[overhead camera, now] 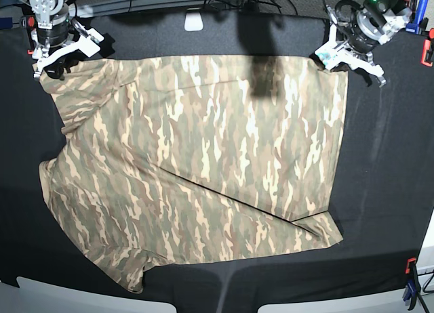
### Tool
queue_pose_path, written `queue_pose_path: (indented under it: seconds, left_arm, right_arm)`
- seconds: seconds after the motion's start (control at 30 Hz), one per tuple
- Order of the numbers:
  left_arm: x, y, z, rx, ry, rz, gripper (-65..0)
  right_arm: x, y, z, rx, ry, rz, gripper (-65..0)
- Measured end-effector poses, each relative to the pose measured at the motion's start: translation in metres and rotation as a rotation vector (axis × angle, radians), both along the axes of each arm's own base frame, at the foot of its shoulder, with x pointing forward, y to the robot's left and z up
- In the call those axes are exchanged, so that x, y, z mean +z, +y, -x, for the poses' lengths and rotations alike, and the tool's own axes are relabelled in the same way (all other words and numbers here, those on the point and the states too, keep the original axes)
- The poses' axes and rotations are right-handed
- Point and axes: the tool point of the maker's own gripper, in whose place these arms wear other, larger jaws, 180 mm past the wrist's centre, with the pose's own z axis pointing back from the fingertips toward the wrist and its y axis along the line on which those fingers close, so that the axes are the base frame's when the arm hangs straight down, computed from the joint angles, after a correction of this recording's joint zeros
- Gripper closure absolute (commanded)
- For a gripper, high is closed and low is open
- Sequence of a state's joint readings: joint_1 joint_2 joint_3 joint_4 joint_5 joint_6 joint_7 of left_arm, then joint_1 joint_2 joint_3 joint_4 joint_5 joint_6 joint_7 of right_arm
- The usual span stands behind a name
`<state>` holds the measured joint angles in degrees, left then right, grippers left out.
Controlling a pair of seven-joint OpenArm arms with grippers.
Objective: Layout the t-shirt on the table in an organized manner, then fold the t-shirt properly
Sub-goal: 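Pull the grasped shoulder corners apart to stretch the shirt taut, then lift the shirt by its shoulders and drag it across the table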
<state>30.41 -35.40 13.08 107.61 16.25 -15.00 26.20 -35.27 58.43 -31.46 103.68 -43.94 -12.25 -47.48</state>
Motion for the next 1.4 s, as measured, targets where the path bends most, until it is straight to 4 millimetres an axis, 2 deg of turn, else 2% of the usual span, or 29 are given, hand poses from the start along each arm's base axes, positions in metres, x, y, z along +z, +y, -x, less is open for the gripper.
queue_pose_path:
  seconds: [0.43,0.53,0.7,0.97,1.07,1.2,1.4]
  left_arm:
    - [0.000,0.000,0.000,0.000,0.000,0.000,0.0]
    - [0.000,0.000,0.000,0.000,0.000,0.000,0.0]
    - [0.000,0.000,0.000,0.001,0.001,0.000,0.0]
    - [-0.002,0.002,0.001,0.010,0.012,-0.010,0.0]
    - [-0.007,0.012,0.006,0.036,0.046,-0.054,0.0]
    - [-0.008,0.014,0.006,0.044,0.055,-0.066,0.0]
    - [-0.010,0.018,0.009,0.059,0.070,-0.082,0.0]
  right_arm:
    - [0.001,-0.002,0.000,-0.009,-0.001,0.008,0.0]
    - [0.008,-0.005,0.000,-0.050,-0.033,0.013,0.0]
    - [0.005,0.013,0.002,-0.105,-0.080,-0.071,0.0]
    - [-0.010,0.041,0.013,-0.199,-0.100,-0.187,0.0]
    - [-0.012,0.045,0.014,-0.210,-0.100,-0.201,0.0]
    - [-0.013,0.045,0.015,-0.210,-0.098,-0.201,0.0]
    - [-0.011,0.054,0.037,-0.185,-0.058,-0.211,0.0]
